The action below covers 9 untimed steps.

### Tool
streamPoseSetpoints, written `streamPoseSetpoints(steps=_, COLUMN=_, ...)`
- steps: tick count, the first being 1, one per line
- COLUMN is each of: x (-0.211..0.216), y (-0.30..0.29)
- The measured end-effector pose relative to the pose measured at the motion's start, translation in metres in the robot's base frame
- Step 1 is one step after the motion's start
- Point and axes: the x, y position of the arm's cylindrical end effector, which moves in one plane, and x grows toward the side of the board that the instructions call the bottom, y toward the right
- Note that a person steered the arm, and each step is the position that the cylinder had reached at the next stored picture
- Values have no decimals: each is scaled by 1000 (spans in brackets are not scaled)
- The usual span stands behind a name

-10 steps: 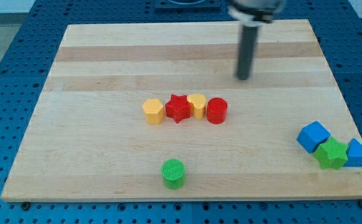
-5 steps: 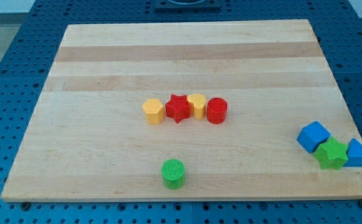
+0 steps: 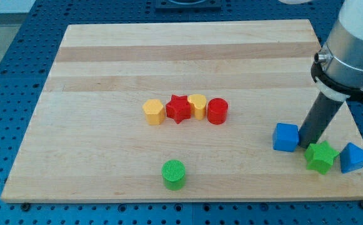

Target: Push the blue cube to the left of the green star

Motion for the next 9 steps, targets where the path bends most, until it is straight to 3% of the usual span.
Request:
streamPoseSetpoints(steps=4, x=-25, y=-46)
streamPoseSetpoints(steps=7, x=1, y=-95)
streamPoseSetpoints(steps=9, x=21, y=-164)
